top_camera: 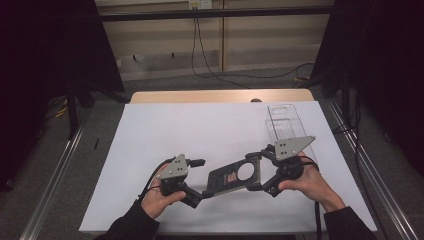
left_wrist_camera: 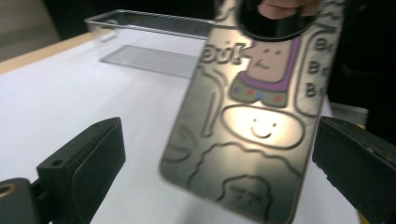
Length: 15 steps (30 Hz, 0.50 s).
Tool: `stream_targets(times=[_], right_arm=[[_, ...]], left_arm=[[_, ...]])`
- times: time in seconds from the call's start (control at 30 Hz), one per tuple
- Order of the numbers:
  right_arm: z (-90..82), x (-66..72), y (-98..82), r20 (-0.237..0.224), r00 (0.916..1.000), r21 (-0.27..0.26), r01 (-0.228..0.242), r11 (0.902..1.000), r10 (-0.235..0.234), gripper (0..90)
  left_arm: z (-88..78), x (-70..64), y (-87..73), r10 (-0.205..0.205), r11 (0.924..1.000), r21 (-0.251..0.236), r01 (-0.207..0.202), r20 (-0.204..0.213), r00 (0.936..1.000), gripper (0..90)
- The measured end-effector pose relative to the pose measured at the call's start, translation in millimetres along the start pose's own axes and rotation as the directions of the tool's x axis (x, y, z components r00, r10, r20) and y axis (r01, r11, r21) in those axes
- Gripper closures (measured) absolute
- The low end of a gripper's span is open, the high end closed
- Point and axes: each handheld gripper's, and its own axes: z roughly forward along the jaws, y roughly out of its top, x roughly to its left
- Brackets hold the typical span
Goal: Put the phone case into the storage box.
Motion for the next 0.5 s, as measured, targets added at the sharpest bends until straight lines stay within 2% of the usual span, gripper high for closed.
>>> stream_targets(times=[0.13,0.3,0.5], right_arm=[[-3.5,-1.3,-0.2,0.026,0.9996,-0.006,-0.009,0.9999,0.009,11.9],[-7.0,-0.8,0.1,0.049,0.9986,-0.009,-0.018,0.9998,0.018,11.9],[-12.3,0.8,0.7,0.08,0.9964,-0.022,-0.027,0.9994,0.029,11.9]], left_arm=[[-6.9,1.5,-1.5,-0.013,0.9998,-0.014,0.012,-0.054,0.9985,2.4],[-15.7,0.0,-5.0,-0.022,0.9994,-0.029,0.019,-0.096,0.9951,2.5],[-31.2,-0.3,-10.8,-0.053,0.9968,-0.068,0.042,-0.16,0.9857,2.5]])
